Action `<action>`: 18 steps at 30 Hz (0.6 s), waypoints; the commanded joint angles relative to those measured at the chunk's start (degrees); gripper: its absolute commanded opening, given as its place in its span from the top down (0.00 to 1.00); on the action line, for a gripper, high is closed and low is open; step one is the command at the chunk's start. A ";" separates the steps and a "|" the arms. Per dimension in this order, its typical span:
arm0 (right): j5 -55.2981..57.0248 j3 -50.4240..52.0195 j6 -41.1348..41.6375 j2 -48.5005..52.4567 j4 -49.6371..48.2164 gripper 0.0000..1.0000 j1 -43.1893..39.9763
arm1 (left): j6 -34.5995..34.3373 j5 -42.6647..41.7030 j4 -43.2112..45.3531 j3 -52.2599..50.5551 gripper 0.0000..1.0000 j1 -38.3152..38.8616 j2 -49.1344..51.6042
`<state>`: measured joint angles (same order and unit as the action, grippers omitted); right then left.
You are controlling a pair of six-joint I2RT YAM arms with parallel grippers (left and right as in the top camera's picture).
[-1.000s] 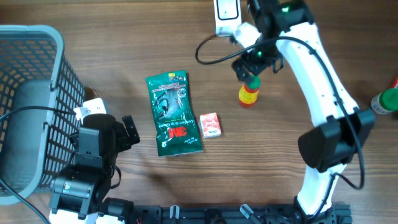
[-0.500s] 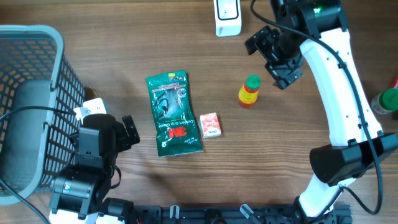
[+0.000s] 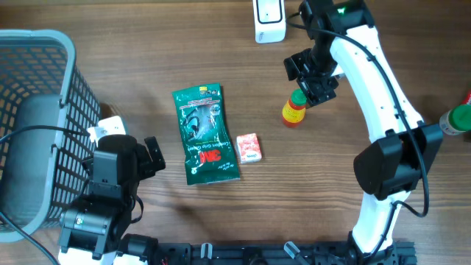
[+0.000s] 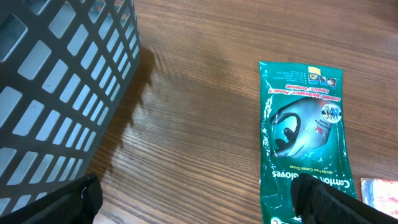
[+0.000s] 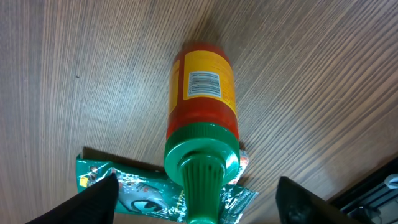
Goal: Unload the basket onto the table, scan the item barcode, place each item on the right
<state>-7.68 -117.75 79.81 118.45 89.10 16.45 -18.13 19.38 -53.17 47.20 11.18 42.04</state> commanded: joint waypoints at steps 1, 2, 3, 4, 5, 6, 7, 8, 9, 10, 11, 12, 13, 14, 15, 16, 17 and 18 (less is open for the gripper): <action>1.64 0.13 1.16 2.91 -0.37 0.23 0.24 | -0.50 -0.50 0.09 0.00 0.00 -0.28 -0.31; 1.77 0.13 1.14 3.19 -0.63 0.24 0.24 | -0.50 -0.50 0.09 0.00 0.00 -0.28 -0.31; 1.90 0.13 0.81 3.96 -1.03 0.24 0.24 | -0.50 -0.50 0.09 0.00 0.00 -0.28 -0.31; 1.90 0.13 -1.01 4.72 -1.77 0.24 0.24 | -0.50 -0.50 0.09 0.00 0.00 -0.28 -0.31; 1.90 0.15 -3.15 5.20 -2.38 0.26 0.24 | -0.50 -0.50 0.09 0.00 0.00 -0.28 -0.31; 1.86 0.15 -4.44 5.97 -2.71 0.29 0.24 | -0.50 -0.50 0.09 0.00 0.00 -0.28 -0.31; 1.84 0.13 -5.42 6.67 -2.78 0.37 0.24 | -0.50 -0.50 0.09 0.00 0.00 -0.28 -0.31; 1.84 0.15 -6.54 6.88 -2.78 0.41 0.24 | -0.50 -0.50 0.09 0.00 0.00 -0.28 -0.31; 1.88 0.13 -7.13 7.15 -2.97 0.44 0.24 | -0.50 -0.50 0.09 0.00 0.00 -0.28 -0.31; 1.88 0.13 -8.57 7.15 -3.08 0.49 0.24 | -0.50 -0.50 0.09 0.00 0.00 -0.28 -0.31; 1.86 0.13 -10.14 7.15 -3.13 0.56 0.24 | -0.50 -0.50 0.09 0.00 0.00 -0.28 -0.31; 1.84 0.13 -11.87 7.15 -3.13 0.60 0.24 | -0.50 -0.50 0.09 0.00 0.00 -0.28 -0.31; 1.86 0.13 -14.67 7.15 -3.17 0.65 0.24 | -0.50 -0.50 0.09 0.00 0.00 -0.28 -0.31; 1.84 0.13 -18.36 7.13 -3.43 0.71 0.24 | -0.50 -0.50 0.09 0.00 0.00 -0.28 -0.31; 1.84 0.09 -23.39 7.13 -4.11 0.77 0.22 | -0.50 -0.50 0.09 0.00 0.00 -0.28 -0.31; 1.84 -0.20 -30.10 7.13 -4.79 0.79 0.15 | -0.50 -0.50 0.09 0.00 0.00 -0.28 -0.31; 1.81 -0.87 -38.84 7.13 -5.09 0.79 -0.04 | -0.50 -0.50 0.09 0.00 0.00 -0.28 -0.31; 1.75 -1.66 -46.23 7.13 -4.98 0.78 -0.20 | -0.50 -0.50 0.09 0.00 0.00 -0.28 -0.31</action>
<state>-7.05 -117.80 56.86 124.77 85.41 16.43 -18.13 19.38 -53.17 47.20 11.18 42.04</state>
